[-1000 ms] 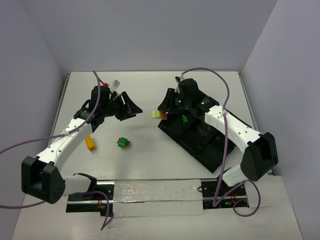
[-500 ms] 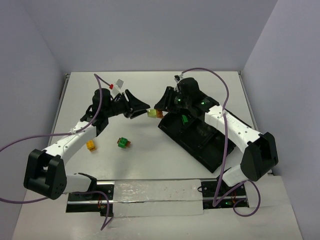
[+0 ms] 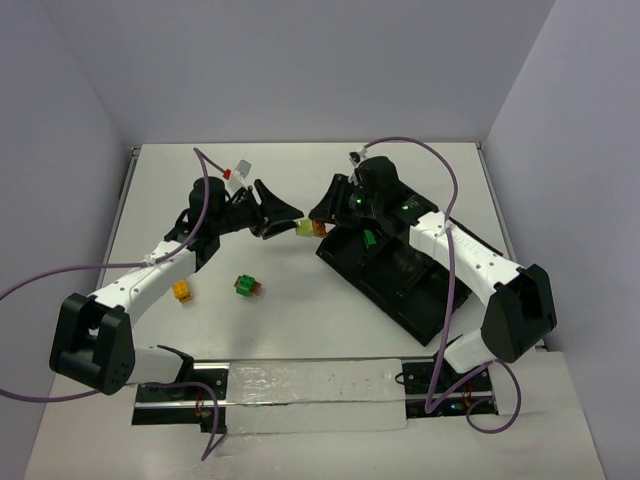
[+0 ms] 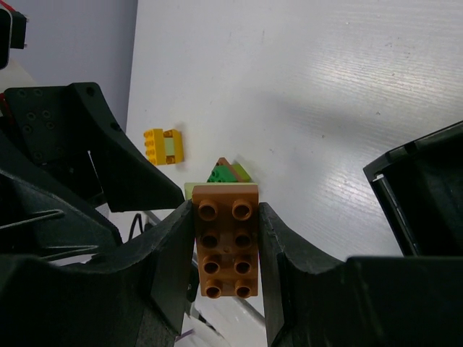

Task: Sort the legos into containers by color

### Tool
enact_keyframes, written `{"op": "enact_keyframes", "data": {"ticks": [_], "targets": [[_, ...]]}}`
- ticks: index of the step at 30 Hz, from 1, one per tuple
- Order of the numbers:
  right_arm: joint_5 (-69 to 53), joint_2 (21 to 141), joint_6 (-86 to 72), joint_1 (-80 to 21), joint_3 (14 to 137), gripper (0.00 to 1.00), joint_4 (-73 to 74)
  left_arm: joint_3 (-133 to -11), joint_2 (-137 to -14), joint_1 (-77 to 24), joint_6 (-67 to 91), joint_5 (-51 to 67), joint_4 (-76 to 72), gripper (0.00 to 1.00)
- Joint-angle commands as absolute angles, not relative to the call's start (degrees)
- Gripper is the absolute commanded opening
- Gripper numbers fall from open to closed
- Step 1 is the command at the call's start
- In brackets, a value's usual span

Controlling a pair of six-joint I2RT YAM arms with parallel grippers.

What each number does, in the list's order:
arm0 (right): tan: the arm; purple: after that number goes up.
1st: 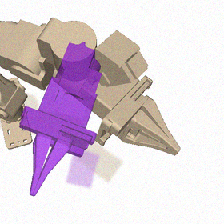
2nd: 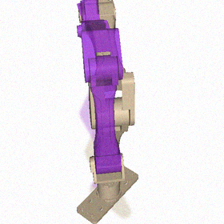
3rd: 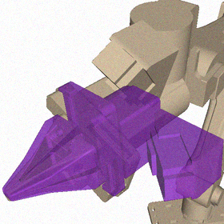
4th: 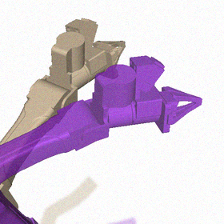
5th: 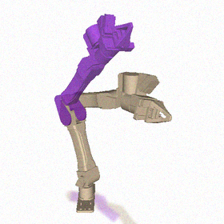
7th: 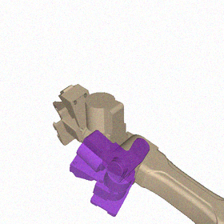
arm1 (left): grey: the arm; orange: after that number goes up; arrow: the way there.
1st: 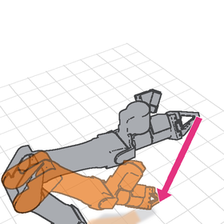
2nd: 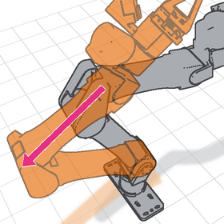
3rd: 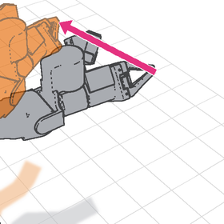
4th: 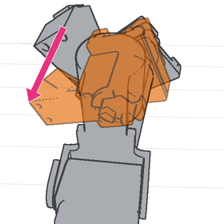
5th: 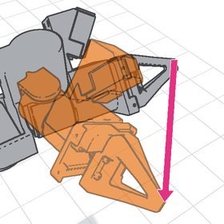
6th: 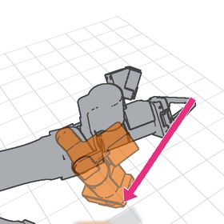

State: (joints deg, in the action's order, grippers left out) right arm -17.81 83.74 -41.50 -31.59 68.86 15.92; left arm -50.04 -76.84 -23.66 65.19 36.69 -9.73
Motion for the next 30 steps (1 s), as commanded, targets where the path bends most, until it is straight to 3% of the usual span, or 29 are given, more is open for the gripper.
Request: {"op": "enact_keyframes", "data": {"ticks": [1,10,30], "targets": [[-18.06,80.77,-42.01,-31.29,69.08,0.0,13.52,-52.95,-76.4,-24.08,62.35,34.46,-7.2,0.64],[-17.58,80.77,-41.38,-31.2,69.54,0.0,14.43,-54.98,-75.7,-24.08,58.21,30.37,-0.38,0.62],[-18.42,81.47,-40.65,-31.2,72.55,0.0,15.42,-54.58,-81.34,-25.75,59.46,38.19,-6.02,0.55]]}}
